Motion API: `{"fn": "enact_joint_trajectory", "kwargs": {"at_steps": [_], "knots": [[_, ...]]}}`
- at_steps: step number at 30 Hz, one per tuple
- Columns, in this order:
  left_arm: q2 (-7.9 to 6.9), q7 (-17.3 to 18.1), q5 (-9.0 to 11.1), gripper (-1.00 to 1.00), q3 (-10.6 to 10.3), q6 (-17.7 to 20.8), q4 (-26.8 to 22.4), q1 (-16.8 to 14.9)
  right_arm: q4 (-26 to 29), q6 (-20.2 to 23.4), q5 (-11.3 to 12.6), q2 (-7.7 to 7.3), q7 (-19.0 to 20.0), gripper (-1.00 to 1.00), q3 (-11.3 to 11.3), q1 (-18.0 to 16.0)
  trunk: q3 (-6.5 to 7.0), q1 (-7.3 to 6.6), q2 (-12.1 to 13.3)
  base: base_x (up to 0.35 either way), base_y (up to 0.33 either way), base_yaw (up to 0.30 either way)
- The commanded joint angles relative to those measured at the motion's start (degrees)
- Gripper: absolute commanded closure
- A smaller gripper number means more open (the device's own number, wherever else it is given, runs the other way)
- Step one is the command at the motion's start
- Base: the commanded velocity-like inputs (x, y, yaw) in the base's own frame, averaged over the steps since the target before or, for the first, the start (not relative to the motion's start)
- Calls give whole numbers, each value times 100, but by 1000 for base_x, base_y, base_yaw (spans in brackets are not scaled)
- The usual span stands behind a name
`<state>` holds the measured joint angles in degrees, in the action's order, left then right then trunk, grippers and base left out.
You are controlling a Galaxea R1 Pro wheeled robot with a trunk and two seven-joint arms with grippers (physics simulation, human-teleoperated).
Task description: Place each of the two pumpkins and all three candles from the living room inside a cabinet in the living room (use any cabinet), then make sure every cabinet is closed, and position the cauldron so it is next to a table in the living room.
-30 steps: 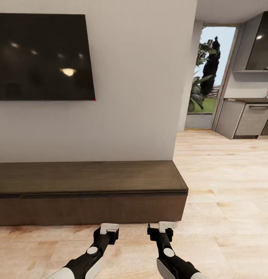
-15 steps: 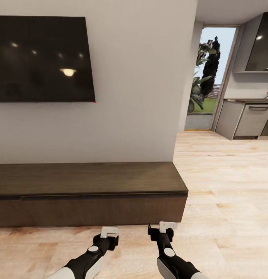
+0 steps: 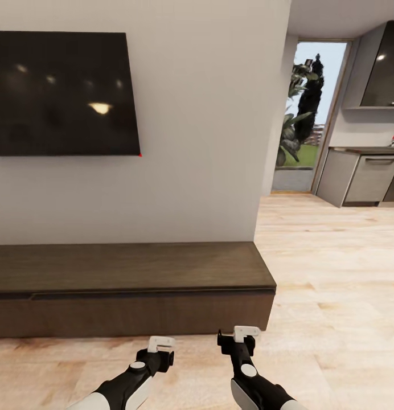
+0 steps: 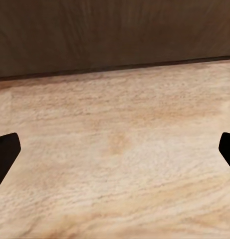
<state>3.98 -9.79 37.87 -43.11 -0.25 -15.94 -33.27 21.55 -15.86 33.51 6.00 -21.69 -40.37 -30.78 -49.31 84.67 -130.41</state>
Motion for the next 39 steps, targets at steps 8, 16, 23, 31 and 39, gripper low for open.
{"fn": "enact_joint_trajectory", "kwargs": {"at_steps": [8, 16, 23, 31, 39], "knots": [[-2, -40, 54, -100, -38, 128, -5, -13, -9, -25, 61, -2, -28, -100, -42, -6, 138, -177, 320, 0, 0, 0], [-3, -40, 89, -100, -24, 312, 1, -13, -12, -23, 59, -2, -28, -100, -45, -6, 282, -353, 641, 0, 0, 0], [-3, -16, 135, -100, 77, 609, 3, -13, -11, -17, 59, -7, -36, -100, -42, -6, 408, -507, 921, 0, 0, 0], [-3, 129, 205, -100, 187, 766, 3, -19, 8, 712, 63, -3, -46, -100, 20, -6, 551, -683, 1242, 0, 0, 0], [-3, 201, 212, -100, 206, 879, 3, -22, 18, 1020, 59, -6, -54, -100, 702, -6, 695, -858, 1563, 0, 0, 0]]}}
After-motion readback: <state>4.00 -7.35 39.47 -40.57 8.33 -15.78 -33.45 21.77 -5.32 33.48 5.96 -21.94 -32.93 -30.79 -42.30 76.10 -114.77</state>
